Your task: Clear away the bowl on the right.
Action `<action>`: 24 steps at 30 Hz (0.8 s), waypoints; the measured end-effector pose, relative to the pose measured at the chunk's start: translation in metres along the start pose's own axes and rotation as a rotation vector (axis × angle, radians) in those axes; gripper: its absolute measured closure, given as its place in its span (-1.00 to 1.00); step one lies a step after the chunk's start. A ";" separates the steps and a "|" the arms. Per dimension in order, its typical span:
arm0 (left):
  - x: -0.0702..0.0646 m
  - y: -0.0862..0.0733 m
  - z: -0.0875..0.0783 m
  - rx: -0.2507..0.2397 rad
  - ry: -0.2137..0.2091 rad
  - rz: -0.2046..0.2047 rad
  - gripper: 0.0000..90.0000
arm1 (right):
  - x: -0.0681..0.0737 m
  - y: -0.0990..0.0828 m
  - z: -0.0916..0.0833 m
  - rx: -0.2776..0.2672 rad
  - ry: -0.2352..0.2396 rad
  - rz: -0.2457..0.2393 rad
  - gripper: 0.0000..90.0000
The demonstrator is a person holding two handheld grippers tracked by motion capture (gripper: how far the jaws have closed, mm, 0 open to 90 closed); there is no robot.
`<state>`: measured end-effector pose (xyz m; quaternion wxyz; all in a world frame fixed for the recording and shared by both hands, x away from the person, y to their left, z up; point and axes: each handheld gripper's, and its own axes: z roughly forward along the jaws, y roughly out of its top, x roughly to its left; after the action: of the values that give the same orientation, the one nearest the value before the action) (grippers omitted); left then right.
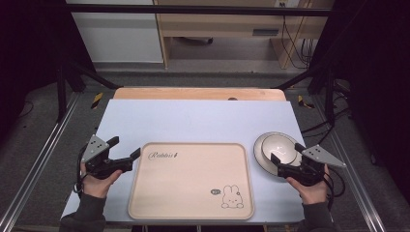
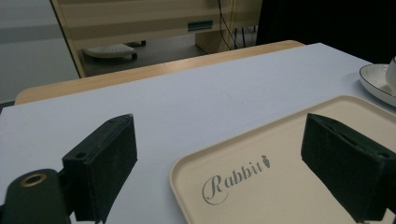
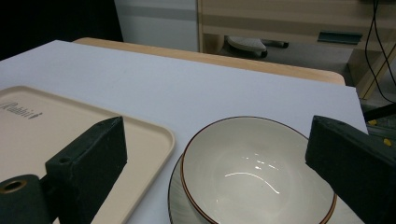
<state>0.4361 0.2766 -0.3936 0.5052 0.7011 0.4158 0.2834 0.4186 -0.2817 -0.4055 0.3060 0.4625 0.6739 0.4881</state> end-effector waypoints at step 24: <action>0.005 -0.009 0.006 0.017 -0.021 0.011 -0.74 | -0.008 0.002 0.001 0.031 -0.067 0.029 -0.81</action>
<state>0.4404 0.2791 -0.4039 0.5020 0.7106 0.4091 0.2751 0.4236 -0.2885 -0.4049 0.3142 0.4928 0.6640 0.4663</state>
